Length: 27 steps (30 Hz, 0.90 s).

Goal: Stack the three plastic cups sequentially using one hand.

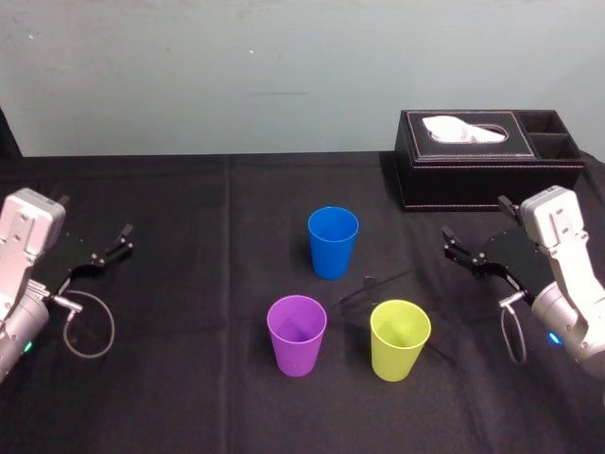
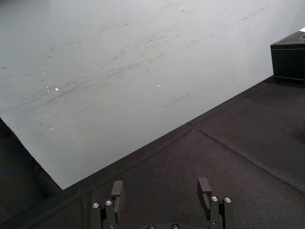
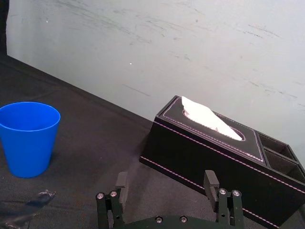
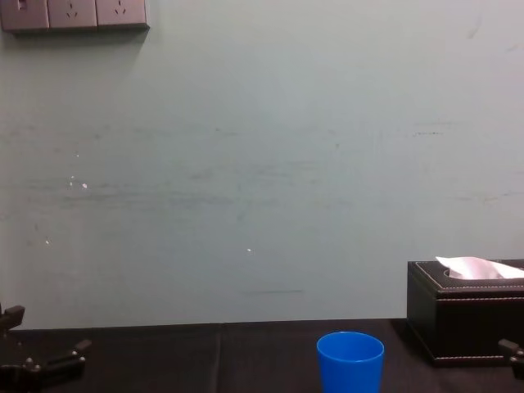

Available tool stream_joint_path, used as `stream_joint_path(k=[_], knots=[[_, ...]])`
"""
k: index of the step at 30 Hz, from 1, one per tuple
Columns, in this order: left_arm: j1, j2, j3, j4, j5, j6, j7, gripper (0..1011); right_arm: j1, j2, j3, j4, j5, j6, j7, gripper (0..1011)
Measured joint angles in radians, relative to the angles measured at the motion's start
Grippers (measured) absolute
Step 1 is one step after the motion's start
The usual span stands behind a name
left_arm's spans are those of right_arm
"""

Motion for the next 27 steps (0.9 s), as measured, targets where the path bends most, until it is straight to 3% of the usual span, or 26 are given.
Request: stream_joint_path(k=[27], knots=[[0.000, 0.000, 0.000, 0.000, 0.000, 0.000, 0.000, 1010, -0.007, -0.004, 0.006, -0.008, 0.008, 0.000, 0.013, 1003]])
